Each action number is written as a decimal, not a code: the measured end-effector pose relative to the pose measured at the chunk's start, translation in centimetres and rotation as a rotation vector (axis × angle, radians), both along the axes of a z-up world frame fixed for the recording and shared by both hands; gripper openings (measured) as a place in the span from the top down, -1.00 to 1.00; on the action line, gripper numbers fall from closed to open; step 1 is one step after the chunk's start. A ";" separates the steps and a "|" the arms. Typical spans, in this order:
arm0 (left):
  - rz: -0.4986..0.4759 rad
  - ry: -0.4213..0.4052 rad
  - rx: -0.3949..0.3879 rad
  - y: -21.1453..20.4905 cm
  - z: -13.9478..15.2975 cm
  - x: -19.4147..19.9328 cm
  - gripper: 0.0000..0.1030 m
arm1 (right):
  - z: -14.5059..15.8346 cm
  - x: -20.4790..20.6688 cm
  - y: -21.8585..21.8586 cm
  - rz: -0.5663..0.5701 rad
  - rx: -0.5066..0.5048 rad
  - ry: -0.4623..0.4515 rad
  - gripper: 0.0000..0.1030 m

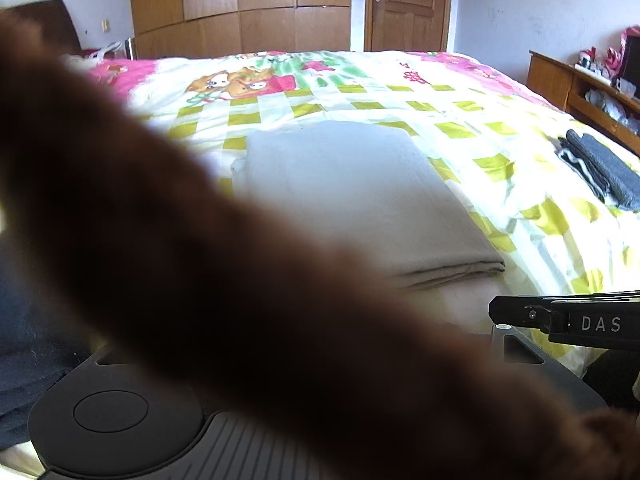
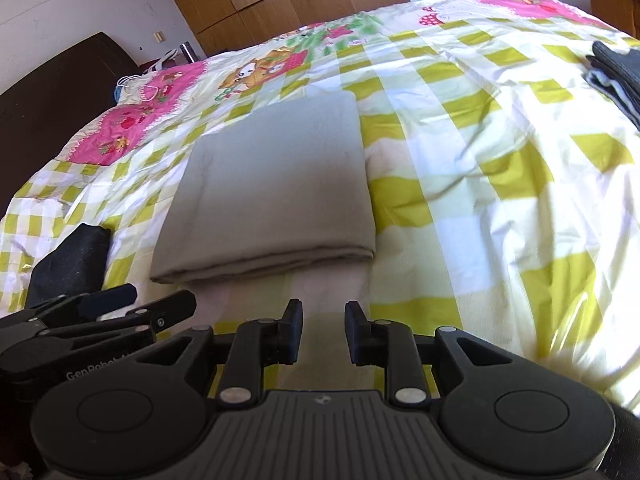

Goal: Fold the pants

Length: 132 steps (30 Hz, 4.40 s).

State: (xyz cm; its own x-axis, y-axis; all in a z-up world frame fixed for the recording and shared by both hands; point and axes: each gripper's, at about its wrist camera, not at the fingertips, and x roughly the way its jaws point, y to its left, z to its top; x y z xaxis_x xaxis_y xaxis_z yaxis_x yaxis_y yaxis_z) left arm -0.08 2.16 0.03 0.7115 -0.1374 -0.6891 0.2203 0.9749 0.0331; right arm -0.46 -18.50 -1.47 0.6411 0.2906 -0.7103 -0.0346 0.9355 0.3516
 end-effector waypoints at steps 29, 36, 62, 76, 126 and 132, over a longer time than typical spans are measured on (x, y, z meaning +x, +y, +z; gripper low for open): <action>0.069 -0.030 -0.030 -0.5 0.2 -1.1 -0.75 | -0.1 -1.0 1.0 0.039 -0.022 -0.035 0.18; 0.077 -0.010 -0.071 0.0 0.0 -0.8 -0.79 | -0.4 -0.7 0.9 0.031 -0.010 -0.022 0.18; 0.089 -0.018 -0.046 -0.1 0.1 -0.9 -0.96 | -0.2 -0.6 0.9 0.021 -0.041 -0.033 0.17; 0.085 -0.005 -0.059 -0.1 0.1 -0.8 -0.96 | -0.2 -0.7 1.0 0.020 -0.042 -0.033 0.17; 0.122 0.044 0.020 -0.8 -0.4 -1.0 -0.98 | 0.3 -1.3 1.2 0.029 -0.078 -0.059 0.17; 0.121 0.049 0.019 -0.8 -0.5 -1.0 -0.97 | 0.2 -1.4 1.4 0.029 -0.076 -0.055 0.17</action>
State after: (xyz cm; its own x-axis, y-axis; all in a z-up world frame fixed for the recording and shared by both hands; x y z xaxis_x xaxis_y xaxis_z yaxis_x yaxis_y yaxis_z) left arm -1.07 1.35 -0.51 0.6872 -0.0392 -0.7254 0.1025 0.9938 0.0434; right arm -1.83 -17.11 -1.29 0.6719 0.2560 -0.6950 -0.0792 0.9578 0.2763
